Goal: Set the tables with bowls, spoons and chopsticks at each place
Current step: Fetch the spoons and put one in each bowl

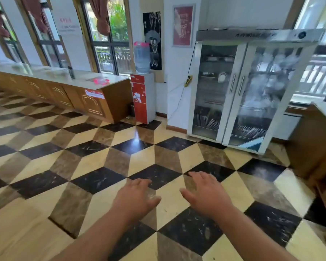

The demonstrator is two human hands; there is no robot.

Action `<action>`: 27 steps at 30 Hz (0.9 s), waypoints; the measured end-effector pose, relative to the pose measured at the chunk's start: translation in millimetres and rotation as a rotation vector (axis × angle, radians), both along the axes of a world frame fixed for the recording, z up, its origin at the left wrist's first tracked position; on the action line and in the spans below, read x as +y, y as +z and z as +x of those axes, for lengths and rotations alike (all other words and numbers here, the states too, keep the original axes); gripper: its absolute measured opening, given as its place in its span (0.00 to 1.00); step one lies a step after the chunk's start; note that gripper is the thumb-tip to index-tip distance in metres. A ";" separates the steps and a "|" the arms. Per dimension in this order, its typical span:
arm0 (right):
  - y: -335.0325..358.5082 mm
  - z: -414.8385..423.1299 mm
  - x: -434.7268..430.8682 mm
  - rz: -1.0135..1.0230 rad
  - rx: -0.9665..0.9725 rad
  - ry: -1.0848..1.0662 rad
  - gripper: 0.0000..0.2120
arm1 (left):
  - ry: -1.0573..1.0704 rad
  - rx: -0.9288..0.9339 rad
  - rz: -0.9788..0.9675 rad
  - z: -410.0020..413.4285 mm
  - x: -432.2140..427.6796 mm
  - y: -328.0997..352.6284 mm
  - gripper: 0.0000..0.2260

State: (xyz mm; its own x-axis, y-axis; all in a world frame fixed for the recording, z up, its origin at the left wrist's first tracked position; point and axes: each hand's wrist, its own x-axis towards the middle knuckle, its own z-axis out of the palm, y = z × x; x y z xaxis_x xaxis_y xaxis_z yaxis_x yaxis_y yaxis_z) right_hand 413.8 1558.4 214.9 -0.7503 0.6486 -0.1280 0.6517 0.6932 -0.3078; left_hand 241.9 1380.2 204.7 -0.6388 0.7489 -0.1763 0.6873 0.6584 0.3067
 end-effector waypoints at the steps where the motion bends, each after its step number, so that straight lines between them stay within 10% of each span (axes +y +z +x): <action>1: 0.7 -9.2 9.1 0.002 -0.010 -0.009 0.38 | -0.006 -0.001 0.003 -13.2 11.6 -4.5 0.36; 20: 39.5 -387.3 195.4 0.043 -0.097 0.112 0.22 | 0.122 0.025 0.032 -382.7 179.5 27.7 0.16; 27: 20.2 -591.9 244.1 0.058 0.014 0.409 0.26 | 0.294 0.095 -0.033 -522.2 194.6 37.6 0.23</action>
State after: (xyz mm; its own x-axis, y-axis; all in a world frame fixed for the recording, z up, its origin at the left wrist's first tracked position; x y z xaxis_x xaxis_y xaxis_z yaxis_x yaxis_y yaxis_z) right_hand -178.2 1802.5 235.1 -0.9492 0.3021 -0.0875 0.3145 0.9108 -0.2675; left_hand -280.3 1574.8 242.3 -0.8423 0.5241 -0.1262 0.4902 0.8420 0.2251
